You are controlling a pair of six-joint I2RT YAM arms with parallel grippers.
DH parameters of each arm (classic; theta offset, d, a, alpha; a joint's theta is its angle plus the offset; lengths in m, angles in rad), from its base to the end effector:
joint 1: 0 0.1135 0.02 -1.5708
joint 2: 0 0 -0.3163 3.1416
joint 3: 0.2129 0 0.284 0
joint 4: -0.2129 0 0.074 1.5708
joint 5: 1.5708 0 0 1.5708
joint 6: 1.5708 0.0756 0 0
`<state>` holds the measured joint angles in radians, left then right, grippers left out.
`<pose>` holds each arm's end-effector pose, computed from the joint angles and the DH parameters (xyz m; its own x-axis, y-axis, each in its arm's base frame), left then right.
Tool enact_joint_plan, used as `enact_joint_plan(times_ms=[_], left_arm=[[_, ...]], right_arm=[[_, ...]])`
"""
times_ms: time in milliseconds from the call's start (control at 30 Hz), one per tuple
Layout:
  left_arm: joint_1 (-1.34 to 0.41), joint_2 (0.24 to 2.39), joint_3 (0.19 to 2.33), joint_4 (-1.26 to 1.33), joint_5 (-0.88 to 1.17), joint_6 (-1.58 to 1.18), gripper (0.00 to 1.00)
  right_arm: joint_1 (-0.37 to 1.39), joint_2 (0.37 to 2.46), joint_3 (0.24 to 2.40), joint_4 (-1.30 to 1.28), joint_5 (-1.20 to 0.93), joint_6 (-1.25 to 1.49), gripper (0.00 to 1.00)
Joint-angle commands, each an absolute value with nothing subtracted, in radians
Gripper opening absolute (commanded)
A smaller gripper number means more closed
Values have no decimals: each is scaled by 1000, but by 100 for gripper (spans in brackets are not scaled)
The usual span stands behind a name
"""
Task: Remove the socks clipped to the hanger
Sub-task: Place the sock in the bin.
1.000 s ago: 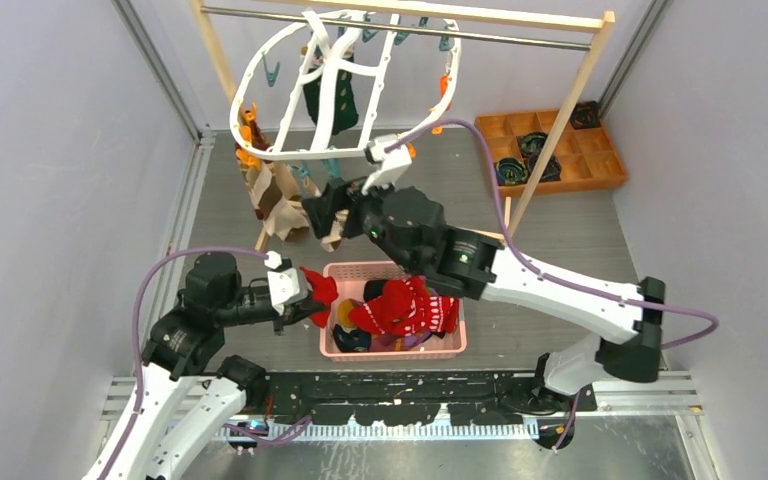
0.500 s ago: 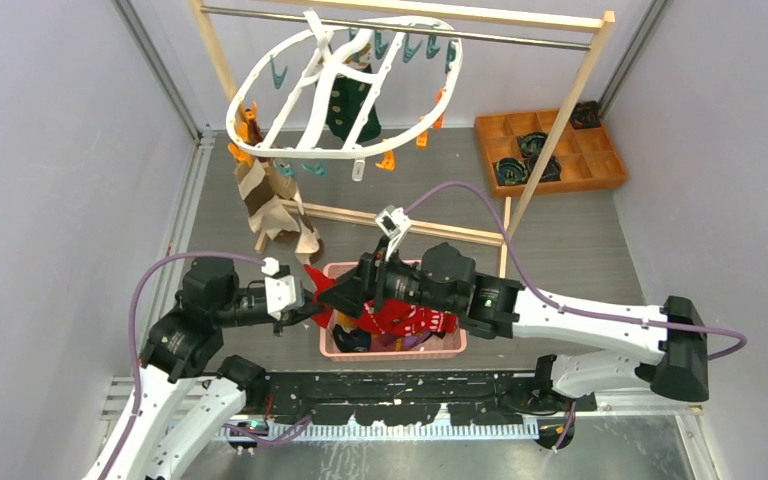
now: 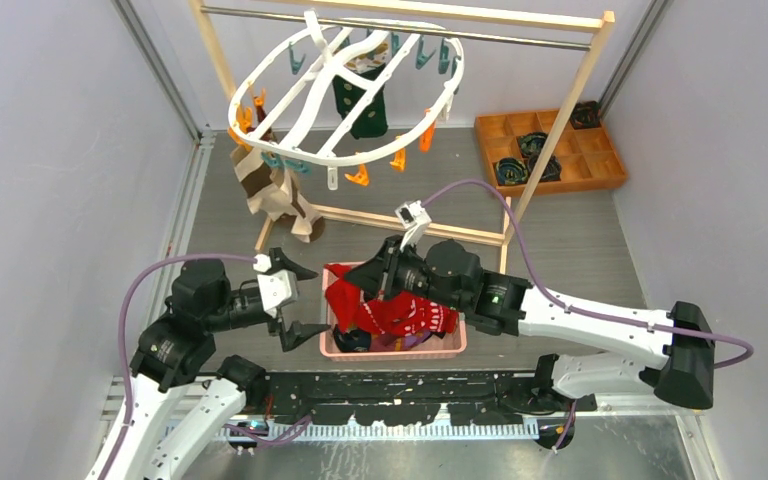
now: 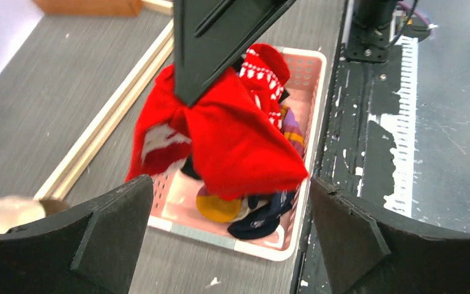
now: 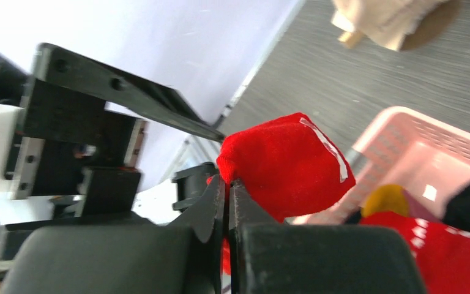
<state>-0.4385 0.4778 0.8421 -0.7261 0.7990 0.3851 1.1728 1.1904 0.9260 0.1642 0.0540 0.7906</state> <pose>0.0636 -0.0897 0.3691 0.0422 0.2696 -0.9621 0.9572 0.2650 0.1163 0.1336 0.3072 0.3776 -0.6667 0.2454 -0.7037 -0.6053 0.3726 0.7034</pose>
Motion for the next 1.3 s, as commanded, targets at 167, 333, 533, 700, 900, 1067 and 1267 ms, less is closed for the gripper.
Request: enact_joint_plan(times_ms=[167, 333, 533, 700, 900, 1067, 1267], left_arm=[[-440, 437, 815, -753, 591, 162, 100], [-439, 457, 817, -750, 489, 131, 100], [-433, 491, 845, -738, 446, 85, 100], [-416, 525, 888, -729, 471, 35, 100], [-392, 583, 969, -742, 497, 14, 100], [-373, 659, 1064, -796, 491, 30, 100], [-352, 732, 1185, -896, 485, 59, 100]], right_arm=[[1146, 1375, 846, -9, 217, 725, 1], [1141, 1513, 816, -36, 385, 707, 1], [1176, 1294, 707, -57, 617, 702, 47], [1193, 1126, 687, 56, 574, 661, 56], [1203, 1232, 663, 200, 390, 694, 50], [1194, 1342, 501, 414, 343, 768, 49], [1155, 1340, 444, 521, 322, 702, 57]])
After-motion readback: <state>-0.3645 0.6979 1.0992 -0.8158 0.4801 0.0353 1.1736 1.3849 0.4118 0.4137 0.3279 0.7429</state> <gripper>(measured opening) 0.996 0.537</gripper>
